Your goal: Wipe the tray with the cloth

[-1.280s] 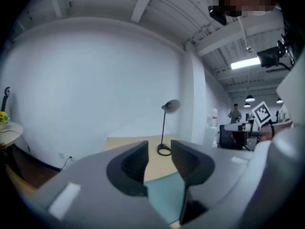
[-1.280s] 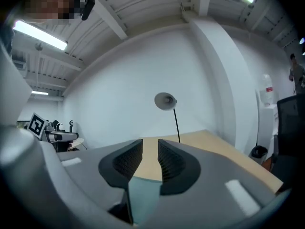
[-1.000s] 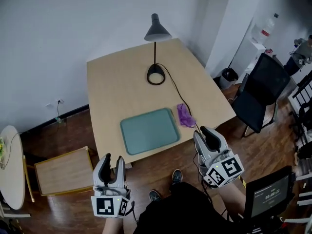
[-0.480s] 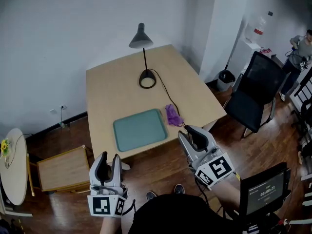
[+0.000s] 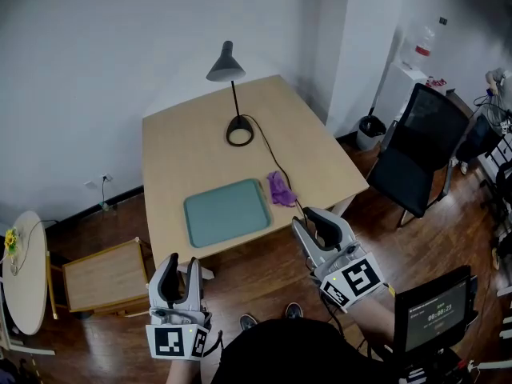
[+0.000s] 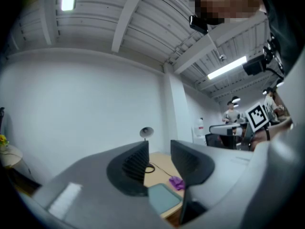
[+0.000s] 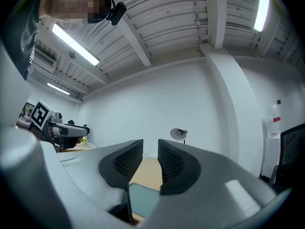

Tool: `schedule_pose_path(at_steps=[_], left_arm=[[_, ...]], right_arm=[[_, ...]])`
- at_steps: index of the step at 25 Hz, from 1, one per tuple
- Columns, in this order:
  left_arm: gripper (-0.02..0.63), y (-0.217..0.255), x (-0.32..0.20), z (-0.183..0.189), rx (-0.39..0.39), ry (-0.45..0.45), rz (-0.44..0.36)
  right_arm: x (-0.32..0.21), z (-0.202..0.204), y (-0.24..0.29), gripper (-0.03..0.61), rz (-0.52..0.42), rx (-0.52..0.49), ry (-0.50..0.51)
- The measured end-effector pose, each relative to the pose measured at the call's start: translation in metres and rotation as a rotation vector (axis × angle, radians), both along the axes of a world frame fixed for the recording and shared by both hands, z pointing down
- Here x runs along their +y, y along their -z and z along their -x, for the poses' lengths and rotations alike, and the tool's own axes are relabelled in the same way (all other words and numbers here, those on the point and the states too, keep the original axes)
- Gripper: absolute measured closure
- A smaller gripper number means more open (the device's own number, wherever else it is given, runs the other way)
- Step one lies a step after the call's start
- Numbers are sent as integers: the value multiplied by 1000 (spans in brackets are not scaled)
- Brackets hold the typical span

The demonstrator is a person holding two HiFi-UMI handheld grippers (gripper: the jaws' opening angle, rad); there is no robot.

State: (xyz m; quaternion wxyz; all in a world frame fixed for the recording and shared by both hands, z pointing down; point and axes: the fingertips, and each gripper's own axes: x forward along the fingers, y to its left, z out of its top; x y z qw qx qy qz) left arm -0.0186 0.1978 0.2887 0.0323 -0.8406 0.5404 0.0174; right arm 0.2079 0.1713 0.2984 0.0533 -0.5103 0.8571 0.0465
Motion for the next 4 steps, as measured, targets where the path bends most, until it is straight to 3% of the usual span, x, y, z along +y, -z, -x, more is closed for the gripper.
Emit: schedule_pose_path(at_steps=[4], left_arm=[[451,-6,0,5,2,4,5]], right_arm=[[0,4,-2,480,-5,11,2]])
